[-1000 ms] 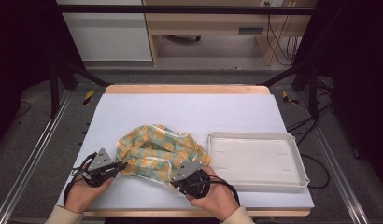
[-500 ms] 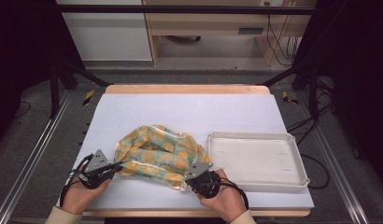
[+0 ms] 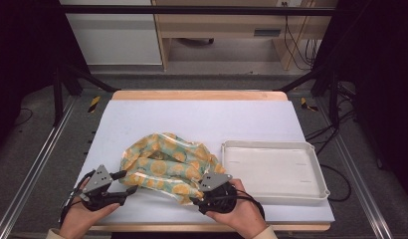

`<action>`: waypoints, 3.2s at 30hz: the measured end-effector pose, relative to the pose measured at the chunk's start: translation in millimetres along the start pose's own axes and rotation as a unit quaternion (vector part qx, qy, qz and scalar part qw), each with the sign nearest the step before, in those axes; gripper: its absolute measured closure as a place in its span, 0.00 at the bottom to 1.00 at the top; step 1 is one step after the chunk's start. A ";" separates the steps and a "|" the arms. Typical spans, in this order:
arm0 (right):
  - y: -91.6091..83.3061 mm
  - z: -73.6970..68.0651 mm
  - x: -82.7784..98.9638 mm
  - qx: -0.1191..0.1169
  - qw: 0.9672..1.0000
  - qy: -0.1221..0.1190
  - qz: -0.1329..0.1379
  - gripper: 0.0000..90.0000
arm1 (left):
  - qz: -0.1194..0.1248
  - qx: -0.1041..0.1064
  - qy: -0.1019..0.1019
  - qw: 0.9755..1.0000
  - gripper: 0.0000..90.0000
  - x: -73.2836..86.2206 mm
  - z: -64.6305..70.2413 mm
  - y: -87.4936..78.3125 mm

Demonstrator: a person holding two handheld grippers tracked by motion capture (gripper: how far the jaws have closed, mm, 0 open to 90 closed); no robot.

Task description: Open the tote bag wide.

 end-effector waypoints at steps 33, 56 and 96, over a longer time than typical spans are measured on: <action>62.9 46.4 -48.6 -0.006 0.999 0.027 -0.021 0.19 | -0.021 0.019 -0.013 1.000 0.40 8.0 6.4 1.5; 68.1 44.8 -52.6 -0.016 1.000 -0.020 -0.008 0.95 | -0.018 0.002 -0.024 1.000 0.40 7.6 2.0 1.1; 41.8 -6.7 -18.9 -0.043 0.998 -0.044 0.021 1.00 | 0.004 -0.064 -0.036 0.997 0.29 -60.2 -42.9 36.1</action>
Point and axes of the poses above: each handheld gripper's, and its own axes: y roughly forward along the jaws, x roughly out of its underside, z roughly to its right, the point moved 2 cm from there along y, roughly forward along the jaws, and after that the axes turned 8 degrees about -y, right-handed, at the moved point
